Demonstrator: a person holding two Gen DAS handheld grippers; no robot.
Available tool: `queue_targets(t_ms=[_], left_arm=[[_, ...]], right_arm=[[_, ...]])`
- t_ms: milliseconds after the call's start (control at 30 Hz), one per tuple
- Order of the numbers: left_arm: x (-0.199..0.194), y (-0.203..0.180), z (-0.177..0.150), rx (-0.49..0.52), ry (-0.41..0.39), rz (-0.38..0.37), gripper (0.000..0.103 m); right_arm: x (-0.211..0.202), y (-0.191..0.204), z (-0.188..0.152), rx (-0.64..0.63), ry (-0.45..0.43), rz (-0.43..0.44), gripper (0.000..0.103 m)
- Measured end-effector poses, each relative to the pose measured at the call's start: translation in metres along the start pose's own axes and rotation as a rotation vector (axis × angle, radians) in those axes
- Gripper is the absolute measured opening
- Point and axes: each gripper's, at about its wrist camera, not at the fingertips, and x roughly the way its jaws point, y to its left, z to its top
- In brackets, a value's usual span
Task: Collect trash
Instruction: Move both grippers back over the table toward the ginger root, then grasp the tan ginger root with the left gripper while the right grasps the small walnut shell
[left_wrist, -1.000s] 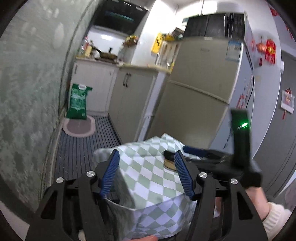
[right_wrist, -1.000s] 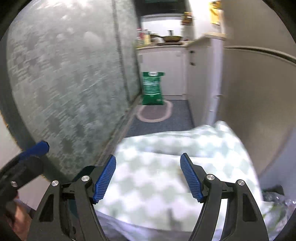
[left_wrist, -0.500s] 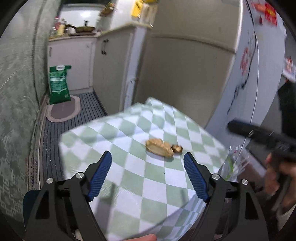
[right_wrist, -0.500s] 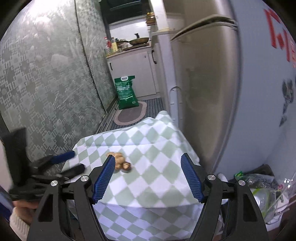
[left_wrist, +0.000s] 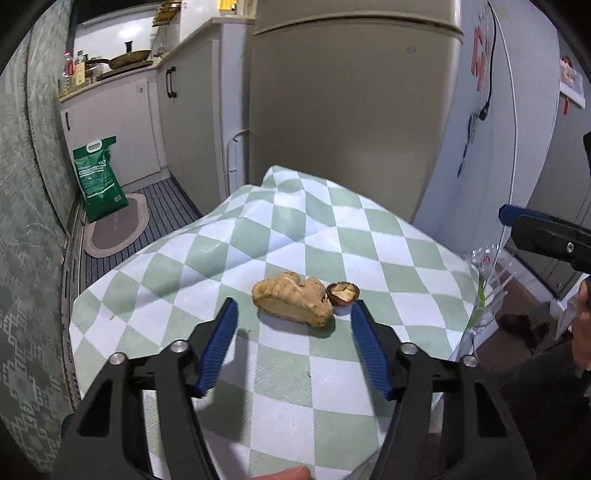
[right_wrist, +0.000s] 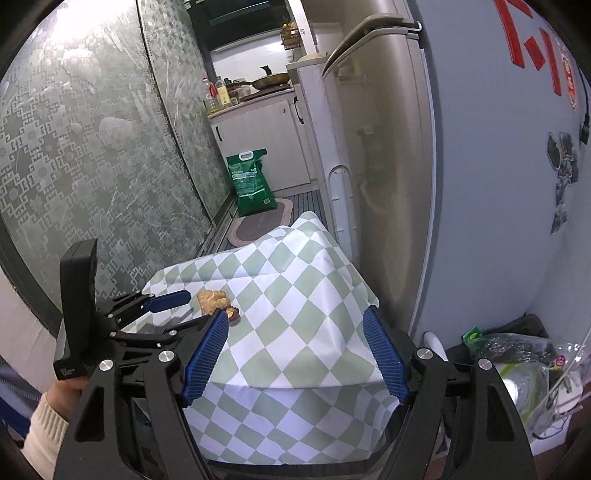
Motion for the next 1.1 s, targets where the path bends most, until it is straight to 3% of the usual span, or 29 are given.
queue_targets(t_ms=[267, 467, 533, 567, 600, 700, 800, 1100], left_arm=[[0.008, 0.0, -0.002, -0.011, 0.026, 0.003, 0.042], [0.004, 0.008, -0.006, -0.038, 0.023, 0.007, 0.021], [0.002, 0.013, -0.006, -0.057, 0.026, -0.005, 0.025], [0.001, 0.015, -0.006, -0.064, 0.027, -0.004, 0.036], [-0.001, 0.017, -0.005, -0.078, 0.027, -0.007, 0.059], [-0.009, 0.023, 0.0, -0.122, 0.01, -0.044, 0.048], [-0.013, 0.028, 0.007, -0.175, 0.003, -0.073, 0.048], [0.013, 0.02, 0.023, -0.23, 0.092, 0.049, 0.048]], right_arm=[[0.007, 0.007, -0.003, -0.031, 0.028, 0.004, 0.076], [0.018, 0.017, -0.006, -0.053, 0.055, 0.006, 0.076], [0.021, 0.02, -0.006, -0.057, 0.062, 0.006, 0.076], [0.022, 0.021, -0.006, -0.057, 0.063, 0.008, 0.076], [0.023, 0.022, -0.006, -0.058, 0.062, 0.011, 0.076], [0.021, 0.025, -0.003, -0.066, 0.053, 0.009, 0.076], [0.02, 0.023, -0.004, -0.062, 0.049, 0.011, 0.076], [0.014, 0.016, -0.004, -0.05, 0.038, 0.003, 0.076]])
